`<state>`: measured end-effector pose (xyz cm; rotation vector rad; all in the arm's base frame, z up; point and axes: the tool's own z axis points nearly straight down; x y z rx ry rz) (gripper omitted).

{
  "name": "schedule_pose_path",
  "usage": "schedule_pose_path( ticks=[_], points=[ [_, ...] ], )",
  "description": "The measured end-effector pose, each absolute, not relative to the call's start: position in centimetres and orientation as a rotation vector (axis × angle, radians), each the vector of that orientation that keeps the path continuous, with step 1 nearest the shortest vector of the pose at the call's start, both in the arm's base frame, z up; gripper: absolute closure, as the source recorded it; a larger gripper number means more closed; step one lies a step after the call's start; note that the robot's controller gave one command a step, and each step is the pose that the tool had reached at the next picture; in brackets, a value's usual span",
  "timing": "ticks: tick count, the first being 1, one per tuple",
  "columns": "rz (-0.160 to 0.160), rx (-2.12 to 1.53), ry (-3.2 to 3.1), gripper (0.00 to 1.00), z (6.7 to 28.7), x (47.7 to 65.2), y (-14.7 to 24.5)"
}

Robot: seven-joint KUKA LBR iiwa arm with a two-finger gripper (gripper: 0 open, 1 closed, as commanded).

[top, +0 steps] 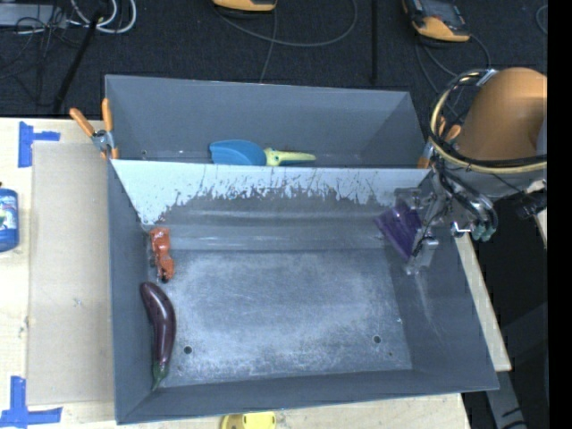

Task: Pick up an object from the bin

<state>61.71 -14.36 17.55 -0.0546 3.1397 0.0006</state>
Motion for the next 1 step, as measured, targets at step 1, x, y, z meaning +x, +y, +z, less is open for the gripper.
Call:
schedule_pose_path(
  ticks=[1],
  points=[
    [0.002,-0.055,3.143,1.0,22.69,58.03,-15.1]
  ],
)
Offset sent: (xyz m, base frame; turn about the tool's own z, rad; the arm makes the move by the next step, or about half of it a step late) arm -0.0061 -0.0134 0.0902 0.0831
